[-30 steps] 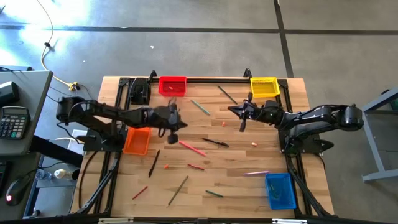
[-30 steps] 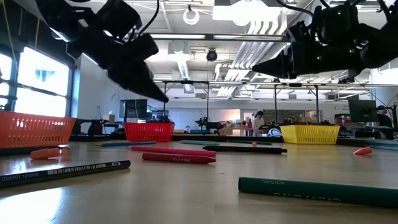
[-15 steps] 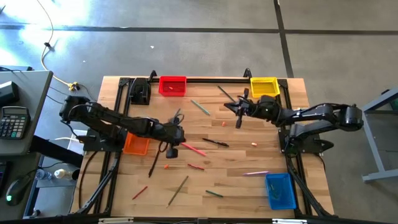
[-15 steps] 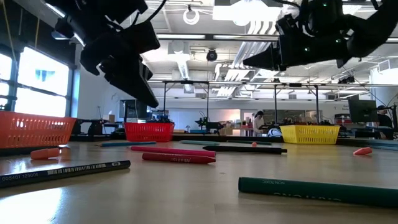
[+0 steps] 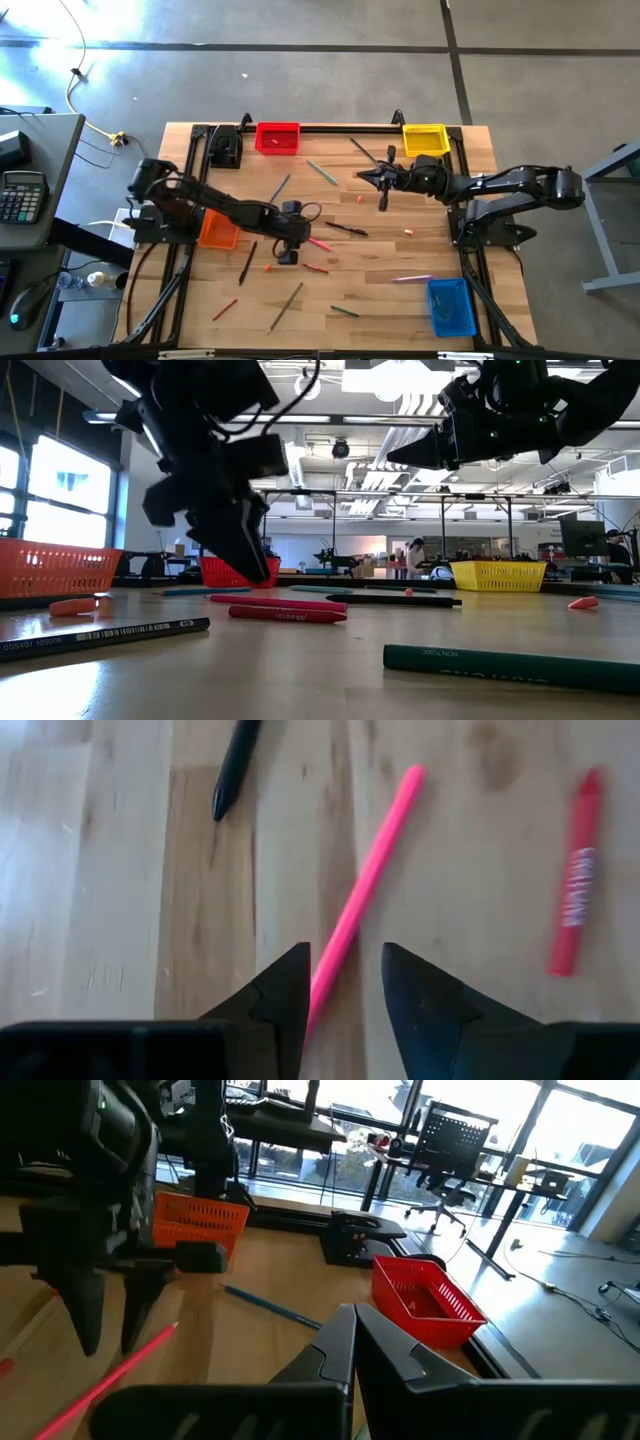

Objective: Sort crayons/erasers/pens/pencils in bins
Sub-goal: Put the pink pencil into the orange basket

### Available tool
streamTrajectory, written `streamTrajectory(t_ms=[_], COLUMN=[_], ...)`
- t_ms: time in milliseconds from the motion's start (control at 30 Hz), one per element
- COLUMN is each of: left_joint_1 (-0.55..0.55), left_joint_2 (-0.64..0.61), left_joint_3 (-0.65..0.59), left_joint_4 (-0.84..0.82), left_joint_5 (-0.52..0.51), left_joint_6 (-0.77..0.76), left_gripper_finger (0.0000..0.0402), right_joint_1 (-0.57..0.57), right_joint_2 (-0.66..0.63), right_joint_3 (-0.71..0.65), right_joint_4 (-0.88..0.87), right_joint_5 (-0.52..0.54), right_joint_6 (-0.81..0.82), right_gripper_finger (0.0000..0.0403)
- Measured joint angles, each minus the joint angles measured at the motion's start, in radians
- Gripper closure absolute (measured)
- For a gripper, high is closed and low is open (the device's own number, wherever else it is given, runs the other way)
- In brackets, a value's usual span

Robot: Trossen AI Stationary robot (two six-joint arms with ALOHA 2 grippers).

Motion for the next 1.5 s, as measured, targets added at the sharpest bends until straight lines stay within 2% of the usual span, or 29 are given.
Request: streamTrajectory(t_ms=[233, 400, 767, 1200, 1500], left_joint_1=[0.0, 0.005, 0.029, 0.029, 0.029], left_joint_2=[0.055, 0.057, 0.06, 0.059, 0.056], left_joint_3=[0.012, 0.013, 0.012, 0.012, 0.014], left_joint_4=[0.004, -0.006, -0.028, -0.052, -0.109], left_joint_5=[0.048, 0.037, 0.043, 0.08, 0.113], left_joint_6=[0.035, 0.054, 0.053, 0.026, 0.0], left_gripper_finger=[0.0284, 0.0286, 0.034, 0.0316, 0.0361], right_joint_1=[0.0, 0.0, 0.0, 0.0, 0.0], right_joint_2=[0.0, 0.0, 0.0, 0.0, 0.0], right_joint_3=[0.0, 0.0, 0.0, 0.0, 0.0], right_joint_4=[0.007, 0.008, 0.007, 0.0, 0.0], right_joint_5=[0.0, 0.0, 0.0, 0.0, 0.0], right_joint_6=[-0.018, -0.018, -0.012, -0.009, -0.008], right_gripper_finger=[0.0403, 0.0403, 0.0403, 0.0403, 0.0403])
